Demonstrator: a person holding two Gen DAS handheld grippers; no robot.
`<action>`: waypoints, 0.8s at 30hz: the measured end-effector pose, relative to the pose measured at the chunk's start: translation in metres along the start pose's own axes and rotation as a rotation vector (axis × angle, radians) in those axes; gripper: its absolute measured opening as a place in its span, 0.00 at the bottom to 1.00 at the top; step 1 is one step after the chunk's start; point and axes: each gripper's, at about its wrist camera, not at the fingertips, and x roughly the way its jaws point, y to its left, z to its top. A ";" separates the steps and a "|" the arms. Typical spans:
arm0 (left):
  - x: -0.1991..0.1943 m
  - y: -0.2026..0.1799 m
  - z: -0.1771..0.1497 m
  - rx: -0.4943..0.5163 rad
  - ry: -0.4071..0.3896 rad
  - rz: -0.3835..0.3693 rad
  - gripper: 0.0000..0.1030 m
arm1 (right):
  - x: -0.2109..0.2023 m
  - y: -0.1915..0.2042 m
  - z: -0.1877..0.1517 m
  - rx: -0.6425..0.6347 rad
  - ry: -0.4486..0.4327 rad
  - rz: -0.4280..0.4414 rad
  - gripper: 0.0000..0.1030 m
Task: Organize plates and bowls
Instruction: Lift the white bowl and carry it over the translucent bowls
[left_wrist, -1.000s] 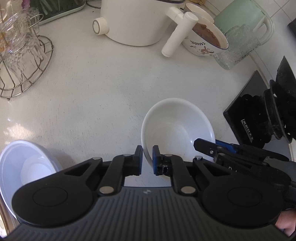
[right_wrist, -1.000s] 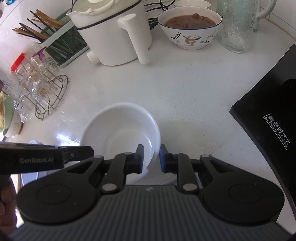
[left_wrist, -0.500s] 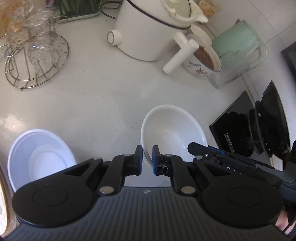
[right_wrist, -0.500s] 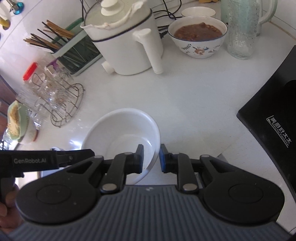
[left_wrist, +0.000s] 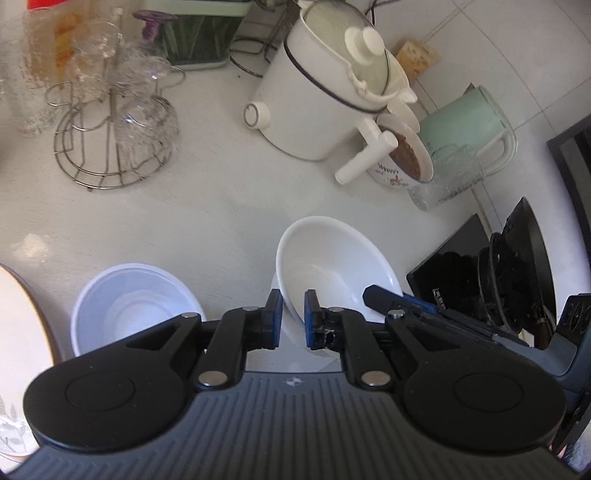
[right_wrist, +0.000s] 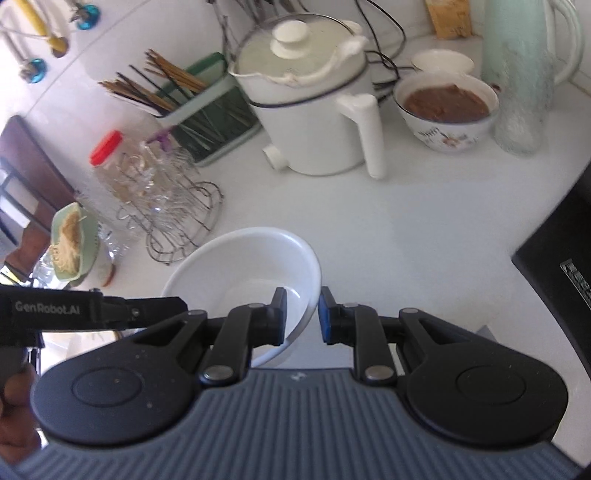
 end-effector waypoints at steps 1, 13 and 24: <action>-0.003 0.003 -0.001 -0.005 -0.006 0.000 0.12 | 0.000 0.002 0.000 -0.003 0.002 0.008 0.20; -0.029 0.027 -0.009 -0.052 -0.033 -0.026 0.12 | 0.000 0.026 -0.001 -0.072 0.008 0.046 0.20; -0.049 0.047 -0.020 -0.090 -0.069 -0.020 0.12 | 0.007 0.049 -0.004 -0.131 0.028 0.058 0.21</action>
